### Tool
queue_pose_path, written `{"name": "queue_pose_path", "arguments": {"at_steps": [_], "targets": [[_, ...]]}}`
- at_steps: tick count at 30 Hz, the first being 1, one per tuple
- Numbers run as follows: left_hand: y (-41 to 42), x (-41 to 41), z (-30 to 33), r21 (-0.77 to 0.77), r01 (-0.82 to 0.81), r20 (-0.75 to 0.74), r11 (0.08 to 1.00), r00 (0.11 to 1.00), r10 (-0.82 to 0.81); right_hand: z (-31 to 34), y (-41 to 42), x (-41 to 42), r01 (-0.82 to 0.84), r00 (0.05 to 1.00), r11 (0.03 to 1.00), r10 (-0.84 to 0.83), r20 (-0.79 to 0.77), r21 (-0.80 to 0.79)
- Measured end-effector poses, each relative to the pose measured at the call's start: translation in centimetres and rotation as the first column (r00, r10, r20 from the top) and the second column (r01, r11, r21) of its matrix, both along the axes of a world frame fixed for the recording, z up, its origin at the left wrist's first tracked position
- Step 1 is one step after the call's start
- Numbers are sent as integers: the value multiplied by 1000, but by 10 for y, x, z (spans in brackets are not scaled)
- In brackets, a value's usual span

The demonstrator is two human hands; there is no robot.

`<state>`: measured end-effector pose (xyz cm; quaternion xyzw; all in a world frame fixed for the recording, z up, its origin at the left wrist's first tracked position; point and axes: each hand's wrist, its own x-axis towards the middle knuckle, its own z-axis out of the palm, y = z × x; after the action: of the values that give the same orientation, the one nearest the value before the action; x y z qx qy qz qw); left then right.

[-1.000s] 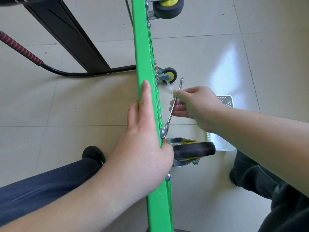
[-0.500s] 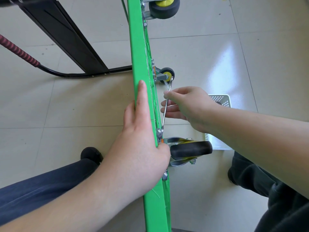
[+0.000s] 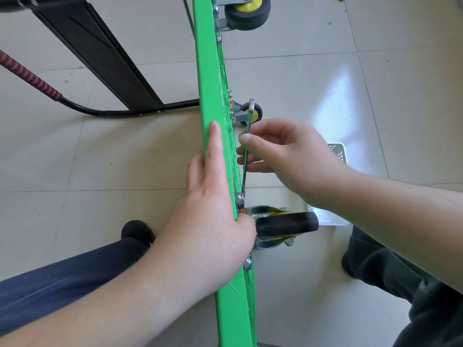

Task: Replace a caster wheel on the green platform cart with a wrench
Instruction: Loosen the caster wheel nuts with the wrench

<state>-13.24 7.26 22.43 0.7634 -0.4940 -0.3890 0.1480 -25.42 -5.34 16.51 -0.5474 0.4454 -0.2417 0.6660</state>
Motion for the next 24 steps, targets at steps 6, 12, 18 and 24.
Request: {"name": "queue_pose_path", "arguments": {"at_steps": [6,12,18,24], "targets": [[0,0,1,-4,-6,-7,1000,1000,5,3,20,-14,-76,996,981,83,33,-181],[-1,0,1,5,-11,-9,1000,1000,11,3,29,-23,-121,992,952,129,11,-280],[0,0,2,11,-14,-23,1000,1000,14,2,20,-18,-105,994,961,112,12,-257],[-1,-1,3,13,-11,-9,1000,1000,11,15,-9,-6,155,984,987,-150,91,-47]]}}
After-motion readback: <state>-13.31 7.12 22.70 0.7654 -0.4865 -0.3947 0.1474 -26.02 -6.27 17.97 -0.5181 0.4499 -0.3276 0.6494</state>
